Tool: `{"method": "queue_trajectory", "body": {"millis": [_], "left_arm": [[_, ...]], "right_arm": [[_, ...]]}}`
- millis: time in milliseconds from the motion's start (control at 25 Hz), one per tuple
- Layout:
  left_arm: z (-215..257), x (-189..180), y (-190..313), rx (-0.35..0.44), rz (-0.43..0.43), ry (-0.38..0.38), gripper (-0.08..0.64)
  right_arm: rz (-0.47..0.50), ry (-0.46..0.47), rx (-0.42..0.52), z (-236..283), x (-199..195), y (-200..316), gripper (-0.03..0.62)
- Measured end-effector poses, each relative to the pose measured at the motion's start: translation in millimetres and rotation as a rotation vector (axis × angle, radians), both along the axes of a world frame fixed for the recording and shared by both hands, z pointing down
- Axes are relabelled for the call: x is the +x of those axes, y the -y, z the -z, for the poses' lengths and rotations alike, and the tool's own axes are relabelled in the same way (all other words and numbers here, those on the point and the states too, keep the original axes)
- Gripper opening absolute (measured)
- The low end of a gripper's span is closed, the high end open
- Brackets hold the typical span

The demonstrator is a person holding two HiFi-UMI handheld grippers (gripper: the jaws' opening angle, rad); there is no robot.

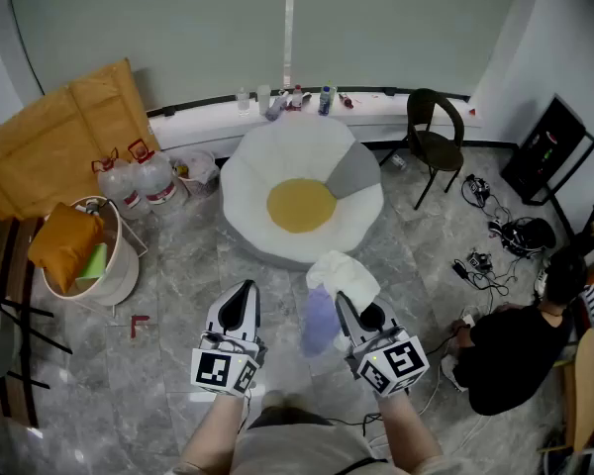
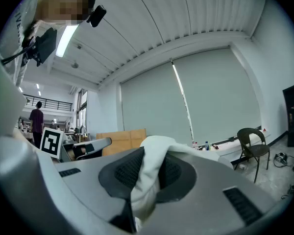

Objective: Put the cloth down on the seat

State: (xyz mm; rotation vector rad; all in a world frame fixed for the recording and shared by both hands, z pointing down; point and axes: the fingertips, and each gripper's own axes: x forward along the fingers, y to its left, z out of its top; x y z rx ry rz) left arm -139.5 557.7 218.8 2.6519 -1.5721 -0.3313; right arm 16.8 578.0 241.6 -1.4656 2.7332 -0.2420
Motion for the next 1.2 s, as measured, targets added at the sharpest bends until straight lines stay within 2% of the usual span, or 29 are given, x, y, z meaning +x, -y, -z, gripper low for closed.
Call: {"method": "queue_trajectory", "body": {"millis": [520,720,880,1040,1200], "left_arm": [[-11.5,10.7,-2.3,0.002,0.011,-0.005,0.014],[-32.0,7.9,0.7,0.006,0.017,-0.017,0.014],[-32.3,15.7,36.5,0.0,0.02,-0.014,0.014],[-18.7,32.4,96.7,-0.003,-0.002,-0.018,0.014],[-23.1,39.9,150.3,-0.028,-0.032,-0.022,0.014]], "right_arm": [[0.025,0.008,0.01,-7.5,2.5,4.3,0.064],[0.027,0.017,0.022,-24.7,6.1,8.8,0.064],[0.019,0.026,0.023,-22.9,20.5,39.4,0.064],[0.009,0.032,0.013,-10.6,37.6,93.0,0.065],[-0.006,0.024,-0.021,-20.3,41.2,139.2,0.065]]}}
